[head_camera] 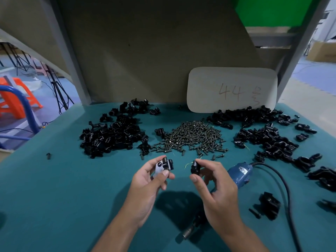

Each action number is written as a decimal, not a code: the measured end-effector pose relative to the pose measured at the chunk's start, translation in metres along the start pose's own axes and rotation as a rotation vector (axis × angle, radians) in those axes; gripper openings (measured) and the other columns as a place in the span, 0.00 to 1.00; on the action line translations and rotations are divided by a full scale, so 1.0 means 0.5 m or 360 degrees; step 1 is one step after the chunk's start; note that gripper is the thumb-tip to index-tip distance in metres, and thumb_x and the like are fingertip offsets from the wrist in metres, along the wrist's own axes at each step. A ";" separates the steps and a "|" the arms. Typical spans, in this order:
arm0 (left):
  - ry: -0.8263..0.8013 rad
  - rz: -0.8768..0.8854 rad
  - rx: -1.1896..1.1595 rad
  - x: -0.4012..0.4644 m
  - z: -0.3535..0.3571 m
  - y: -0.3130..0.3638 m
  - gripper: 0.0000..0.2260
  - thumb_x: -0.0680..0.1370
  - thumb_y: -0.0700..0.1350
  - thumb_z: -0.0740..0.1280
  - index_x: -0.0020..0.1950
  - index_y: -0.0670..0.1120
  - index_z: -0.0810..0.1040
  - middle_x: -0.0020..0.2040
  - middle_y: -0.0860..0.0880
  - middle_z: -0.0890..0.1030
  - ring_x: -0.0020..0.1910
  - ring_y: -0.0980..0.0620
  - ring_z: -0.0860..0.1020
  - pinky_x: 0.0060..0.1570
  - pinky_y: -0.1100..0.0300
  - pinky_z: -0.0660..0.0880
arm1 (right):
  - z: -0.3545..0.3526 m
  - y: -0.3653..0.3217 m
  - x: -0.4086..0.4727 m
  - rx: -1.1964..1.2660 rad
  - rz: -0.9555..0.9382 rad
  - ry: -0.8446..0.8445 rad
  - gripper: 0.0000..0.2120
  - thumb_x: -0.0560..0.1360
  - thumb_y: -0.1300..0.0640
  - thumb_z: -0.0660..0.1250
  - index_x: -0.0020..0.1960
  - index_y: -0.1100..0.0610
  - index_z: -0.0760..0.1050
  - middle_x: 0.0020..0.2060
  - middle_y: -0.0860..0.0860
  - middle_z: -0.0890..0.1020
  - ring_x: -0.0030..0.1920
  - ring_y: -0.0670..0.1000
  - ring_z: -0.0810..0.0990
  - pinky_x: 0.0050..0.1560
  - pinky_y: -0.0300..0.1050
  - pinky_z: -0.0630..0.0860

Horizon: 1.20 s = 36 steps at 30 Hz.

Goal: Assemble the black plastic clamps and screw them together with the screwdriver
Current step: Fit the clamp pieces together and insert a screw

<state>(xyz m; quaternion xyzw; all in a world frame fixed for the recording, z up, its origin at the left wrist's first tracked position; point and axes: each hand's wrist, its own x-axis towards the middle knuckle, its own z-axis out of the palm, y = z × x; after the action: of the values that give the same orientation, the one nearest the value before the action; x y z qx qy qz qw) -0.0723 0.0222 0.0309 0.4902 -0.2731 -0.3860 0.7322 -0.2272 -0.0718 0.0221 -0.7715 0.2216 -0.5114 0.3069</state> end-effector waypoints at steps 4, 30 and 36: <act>0.0061 0.0221 0.0323 -0.001 0.000 -0.006 0.15 0.74 0.42 0.72 0.61 0.48 0.79 0.43 0.48 0.85 0.40 0.54 0.82 0.39 0.66 0.76 | 0.001 0.002 0.002 0.0008 -0.0015 -0.0008 0.14 0.78 0.47 0.68 0.64 0.41 0.74 0.56 0.35 0.79 0.55 0.43 0.80 0.52 0.30 0.73; -0.0135 0.0417 0.0814 -0.019 0.000 -0.021 0.12 0.75 0.59 0.68 0.58 0.61 0.77 0.48 0.57 0.81 0.43 0.60 0.79 0.44 0.70 0.74 | -0.002 0.006 0.007 0.0050 -0.0028 -0.0135 0.15 0.79 0.47 0.68 0.65 0.46 0.77 0.57 0.39 0.81 0.57 0.43 0.81 0.58 0.33 0.74; -0.0182 0.0407 0.0798 -0.021 0.004 -0.025 0.15 0.76 0.62 0.67 0.60 0.60 0.74 0.48 0.56 0.79 0.44 0.56 0.77 0.43 0.67 0.75 | 0.002 0.012 0.005 0.0049 -0.0056 -0.0179 0.15 0.80 0.50 0.68 0.66 0.46 0.77 0.59 0.37 0.80 0.62 0.43 0.79 0.62 0.33 0.72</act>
<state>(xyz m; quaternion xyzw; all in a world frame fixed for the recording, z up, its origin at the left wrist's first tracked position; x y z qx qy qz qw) -0.0834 0.0274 0.0197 0.5949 -0.4605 -0.2380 0.6143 -0.2257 -0.0773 0.0192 -0.7980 0.1824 -0.4760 0.3216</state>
